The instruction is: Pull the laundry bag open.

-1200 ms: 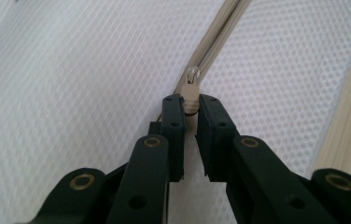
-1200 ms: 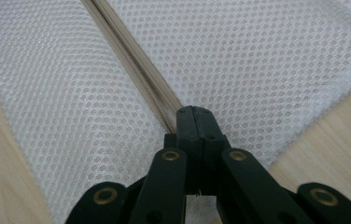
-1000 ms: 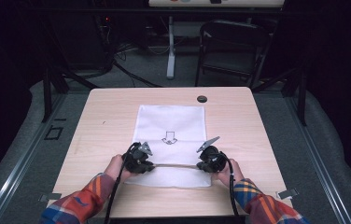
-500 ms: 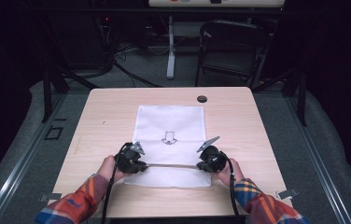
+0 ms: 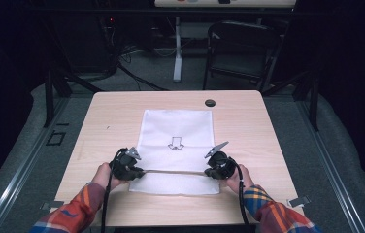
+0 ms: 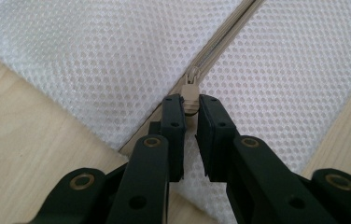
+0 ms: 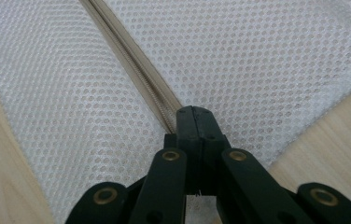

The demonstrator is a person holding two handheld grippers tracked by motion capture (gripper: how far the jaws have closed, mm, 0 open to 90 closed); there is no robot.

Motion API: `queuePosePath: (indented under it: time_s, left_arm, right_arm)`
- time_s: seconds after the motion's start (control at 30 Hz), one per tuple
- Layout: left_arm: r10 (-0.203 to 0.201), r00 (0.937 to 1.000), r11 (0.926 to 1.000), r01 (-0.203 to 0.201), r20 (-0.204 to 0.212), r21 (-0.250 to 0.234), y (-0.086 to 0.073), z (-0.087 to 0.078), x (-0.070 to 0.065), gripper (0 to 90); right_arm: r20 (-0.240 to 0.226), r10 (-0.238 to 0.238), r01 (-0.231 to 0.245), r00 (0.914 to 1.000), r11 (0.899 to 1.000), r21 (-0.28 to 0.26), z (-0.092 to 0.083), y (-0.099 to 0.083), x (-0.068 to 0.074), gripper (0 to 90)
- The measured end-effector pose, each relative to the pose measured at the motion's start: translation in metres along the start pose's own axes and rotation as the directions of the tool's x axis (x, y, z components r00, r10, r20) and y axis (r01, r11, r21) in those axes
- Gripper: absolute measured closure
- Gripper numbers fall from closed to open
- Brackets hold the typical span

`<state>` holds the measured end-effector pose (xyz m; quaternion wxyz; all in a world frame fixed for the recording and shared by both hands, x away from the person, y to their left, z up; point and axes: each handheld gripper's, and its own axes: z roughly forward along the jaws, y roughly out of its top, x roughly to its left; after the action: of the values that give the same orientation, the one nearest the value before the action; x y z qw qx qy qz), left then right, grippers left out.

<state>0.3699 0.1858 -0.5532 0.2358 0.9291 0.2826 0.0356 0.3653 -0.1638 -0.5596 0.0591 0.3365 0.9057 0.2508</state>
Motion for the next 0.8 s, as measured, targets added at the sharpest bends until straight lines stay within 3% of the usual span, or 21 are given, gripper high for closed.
queuePosePath:
  time_s: [0.37, 0.5, 0.57, 0.63, 0.73, 0.8]
  left_arm:
    - [-0.073, 0.9972, 0.9973, 0.073, -0.015, -0.009, -0.016, -0.012, 0.010, 81.3]
    - [-0.088, 0.9949, 0.9961, 0.087, -0.050, -0.009, -0.023, -0.018, 0.015, 81.3]
    - [-0.118, 0.9904, 0.9930, 0.118, -0.072, -0.011, -0.029, -0.021, 0.021, 81.3]
    - [-0.147, 0.9886, 0.9889, 0.146, -0.031, -0.027, -0.035, -0.023, 0.025, 81.2]
    - [-0.118, 0.9911, 0.9930, 0.118, -0.062, -0.001, -0.034, -0.021, 0.021, 81.2]
    - [-0.129, 0.9905, 0.9916, 0.129, -0.047, -0.007, -0.035, -0.022, 0.022, 81.2]
  right_arm:
    - [0.000, 0.001, -0.001, 1.0000, 1.000, -0.002, 0.000, 0.000, 0.000, 90.0]
    - [-0.002, 0.000, 0.000, 1.0000, 1.000, 0.003, 0.000, 0.001, 0.000, 90.0]
    - [0.000, 0.011, -0.011, 0.9999, 1.000, -0.005, 0.000, 0.000, 0.000, 90.0]
    - [0.001, 0.003, -0.003, 1.0000, 1.000, 0.002, 0.000, 0.000, 0.000, 90.0]
    - [-0.003, 0.001, -0.001, 1.0000, 1.000, 0.003, 0.000, 0.000, 0.000, 90.0]
    - [-0.001, 0.012, -0.012, 0.9999, 1.000, -0.009, 0.001, 0.000, 0.001, 90.0]
